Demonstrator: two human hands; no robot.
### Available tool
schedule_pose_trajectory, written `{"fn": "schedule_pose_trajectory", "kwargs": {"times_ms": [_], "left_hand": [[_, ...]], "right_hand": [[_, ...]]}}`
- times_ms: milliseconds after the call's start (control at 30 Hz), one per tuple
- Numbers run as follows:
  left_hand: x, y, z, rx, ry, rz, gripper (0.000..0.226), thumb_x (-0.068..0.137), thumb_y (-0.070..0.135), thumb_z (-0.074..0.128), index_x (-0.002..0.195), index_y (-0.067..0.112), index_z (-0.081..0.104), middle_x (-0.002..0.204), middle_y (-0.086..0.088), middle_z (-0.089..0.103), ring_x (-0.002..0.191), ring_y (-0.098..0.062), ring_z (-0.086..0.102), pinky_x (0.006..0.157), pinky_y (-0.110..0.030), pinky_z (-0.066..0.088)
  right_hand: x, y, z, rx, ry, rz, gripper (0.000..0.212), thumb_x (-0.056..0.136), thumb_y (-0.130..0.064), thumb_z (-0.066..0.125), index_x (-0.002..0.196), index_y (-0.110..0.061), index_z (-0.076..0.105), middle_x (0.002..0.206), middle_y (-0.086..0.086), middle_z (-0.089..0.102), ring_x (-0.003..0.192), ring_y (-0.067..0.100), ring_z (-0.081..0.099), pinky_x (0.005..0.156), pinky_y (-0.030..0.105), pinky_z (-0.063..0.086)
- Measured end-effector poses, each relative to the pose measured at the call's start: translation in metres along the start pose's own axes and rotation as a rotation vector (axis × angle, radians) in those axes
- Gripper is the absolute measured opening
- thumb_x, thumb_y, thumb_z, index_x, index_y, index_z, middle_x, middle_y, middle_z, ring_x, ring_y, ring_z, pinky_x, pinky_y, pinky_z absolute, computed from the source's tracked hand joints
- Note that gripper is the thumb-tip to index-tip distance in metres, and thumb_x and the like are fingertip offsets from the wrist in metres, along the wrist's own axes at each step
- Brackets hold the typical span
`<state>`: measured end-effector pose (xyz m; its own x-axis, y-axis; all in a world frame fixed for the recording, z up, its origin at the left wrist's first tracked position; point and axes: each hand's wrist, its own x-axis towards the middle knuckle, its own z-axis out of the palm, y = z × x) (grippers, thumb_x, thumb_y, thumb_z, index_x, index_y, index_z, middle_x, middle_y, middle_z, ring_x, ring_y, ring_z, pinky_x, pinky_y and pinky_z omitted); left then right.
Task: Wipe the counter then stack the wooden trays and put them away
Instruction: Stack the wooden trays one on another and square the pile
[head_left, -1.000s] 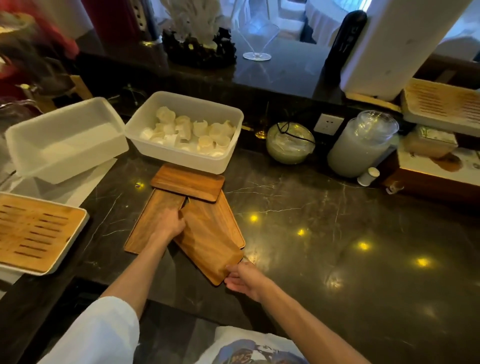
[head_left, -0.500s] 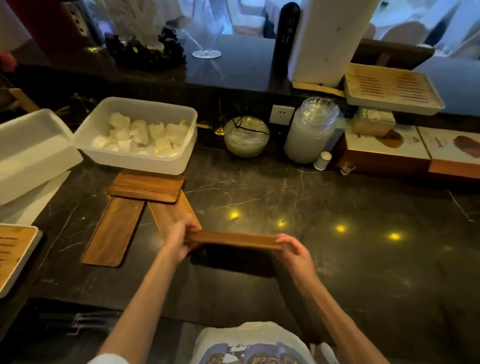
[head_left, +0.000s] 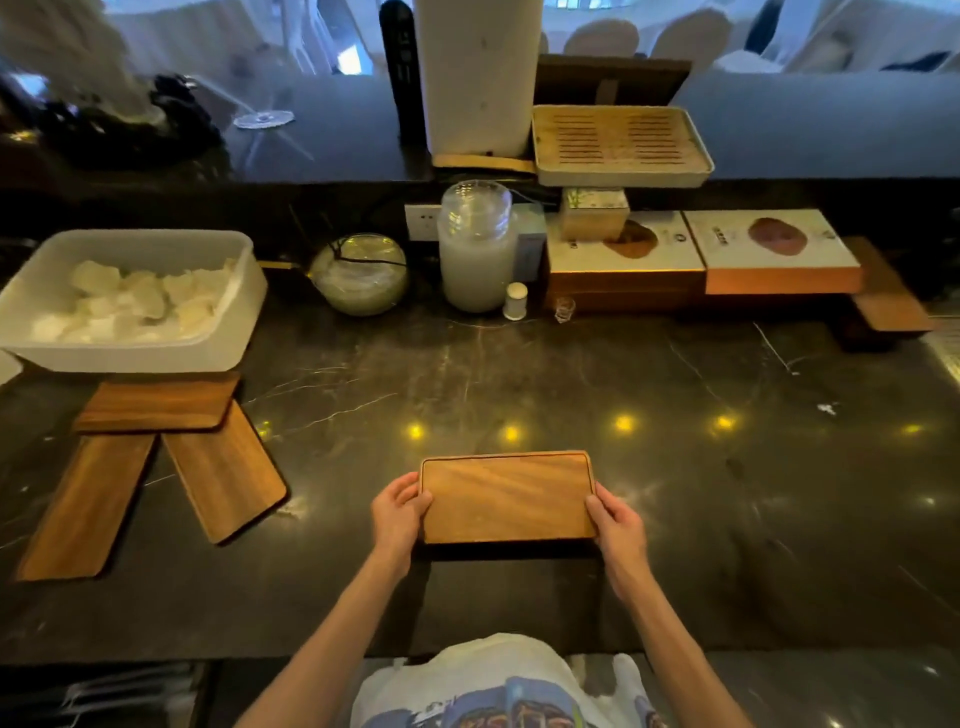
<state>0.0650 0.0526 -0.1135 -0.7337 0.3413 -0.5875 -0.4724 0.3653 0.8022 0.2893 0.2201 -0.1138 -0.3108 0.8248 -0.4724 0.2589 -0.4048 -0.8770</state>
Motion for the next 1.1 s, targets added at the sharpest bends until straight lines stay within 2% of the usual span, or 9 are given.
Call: {"fn": "schedule_pose_trajectory", "kwargs": {"times_ms": [100, 133, 267, 533, 633, 700, 767, 867, 1100], "left_hand": [[-0.009, -0.004, 0.025, 0.155, 0.104, 0.069, 0.043, 0.087, 0.001, 0.063, 0.129, 0.006, 0.056, 0.116, -0.005, 0.065, 0.101, -0.017, 0.060, 0.091, -0.032, 0.050], [-0.011, -0.006, 0.031, 0.189, 0.135, 0.080, 0.043, 0.087, 0.001, 0.063, 0.130, 0.005, 0.056, 0.118, -0.008, 0.065, 0.103, -0.019, 0.060, 0.094, -0.034, 0.049], [-0.011, -0.013, 0.048, 0.299, 0.213, 0.068, 0.043, 0.088, 0.003, 0.064, 0.130, 0.005, 0.057, 0.119, -0.012, 0.064, 0.109, -0.025, 0.060, 0.098, -0.038, 0.048], [-0.006, -0.024, 0.057, 0.390, 0.242, 0.112, 0.036, 0.089, 0.008, 0.063, 0.125, 0.004, 0.060, 0.117, -0.015, 0.062, 0.110, -0.031, 0.060, 0.098, -0.046, 0.050], [-0.019, -0.037, 0.051, 0.682, 0.167, 0.336, 0.049, 0.091, 0.022, 0.062, 0.138, 0.014, 0.049, 0.129, -0.011, 0.050, 0.124, -0.029, 0.044, 0.104, -0.044, 0.038], [-0.029, -0.049, 0.047, 0.905, 0.076, 0.478, 0.064, 0.091, 0.034, 0.061, 0.148, 0.023, 0.035, 0.150, -0.007, 0.034, 0.141, -0.030, 0.026, 0.112, -0.051, 0.025], [-0.033, -0.059, 0.044, 1.067, -0.051, 0.508, 0.070, 0.092, 0.048, 0.053, 0.151, 0.035, 0.018, 0.162, 0.005, 0.004, 0.149, -0.026, -0.002, 0.114, -0.061, 0.005], [-0.031, -0.061, 0.044, 1.200, -0.167, 0.426, 0.070, 0.093, 0.057, 0.041, 0.148, 0.044, 0.001, 0.156, 0.015, -0.018, 0.146, -0.022, -0.020, 0.108, -0.070, -0.008], [-0.012, -0.032, 0.059, 1.174, -0.169, 0.339, 0.065, 0.094, 0.047, 0.045, 0.150, 0.043, 0.011, 0.161, 0.014, -0.009, 0.148, -0.026, -0.017, 0.103, -0.079, -0.005]], "right_hand": [[0.006, 0.008, -0.012, -0.142, 0.007, -0.012, 0.039, 0.096, -0.015, 0.058, 0.133, -0.006, 0.056, 0.119, -0.002, 0.062, 0.096, -0.002, 0.057, 0.079, 0.014, 0.048], [0.009, 0.011, -0.015, -0.181, 0.015, -0.011, 0.039, 0.095, -0.016, 0.059, 0.133, -0.006, 0.056, 0.120, -0.001, 0.061, 0.100, 0.003, 0.057, 0.083, 0.014, 0.046], [0.020, 0.016, -0.020, -0.307, 0.053, 0.021, 0.036, 0.094, -0.013, 0.061, 0.129, -0.003, 0.060, 0.123, 0.015, 0.062, 0.114, 0.024, 0.058, 0.101, 0.036, 0.045], [0.024, 0.014, -0.024, -0.570, 0.032, -0.131, 0.048, 0.092, -0.017, 0.063, 0.139, -0.014, 0.052, 0.104, 0.007, 0.053, 0.077, 0.008, 0.054, 0.075, 0.022, 0.045], [0.018, 0.018, -0.028, -0.805, -0.003, -0.290, 0.055, 0.095, -0.028, 0.060, 0.146, -0.016, 0.042, 0.126, 0.010, 0.050, 0.105, 0.017, 0.054, 0.091, 0.031, 0.047], [0.013, 0.021, -0.031, -1.030, -0.058, -0.452, 0.060, 0.096, -0.037, 0.055, 0.150, -0.020, 0.036, 0.151, 0.010, 0.037, 0.135, 0.033, 0.037, 0.109, 0.048, 0.036], [0.012, 0.022, -0.033, -1.166, -0.214, -0.441, 0.066, 0.097, -0.045, 0.047, 0.155, -0.026, 0.020, 0.164, 0.001, 0.013, 0.148, 0.039, 0.011, 0.117, 0.057, 0.018], [0.016, 0.027, -0.034, -1.348, -0.389, -0.342, 0.075, 0.096, -0.056, 0.038, 0.155, -0.031, -0.003, 0.163, -0.008, -0.012, 0.148, 0.039, -0.012, 0.117, 0.062, 0.001], [0.029, 0.007, -0.010, -1.420, -0.321, -0.237, 0.077, 0.095, -0.056, 0.038, 0.154, -0.033, -0.007, 0.163, -0.010, -0.015, 0.147, 0.044, -0.009, 0.112, 0.072, -0.002]]}}
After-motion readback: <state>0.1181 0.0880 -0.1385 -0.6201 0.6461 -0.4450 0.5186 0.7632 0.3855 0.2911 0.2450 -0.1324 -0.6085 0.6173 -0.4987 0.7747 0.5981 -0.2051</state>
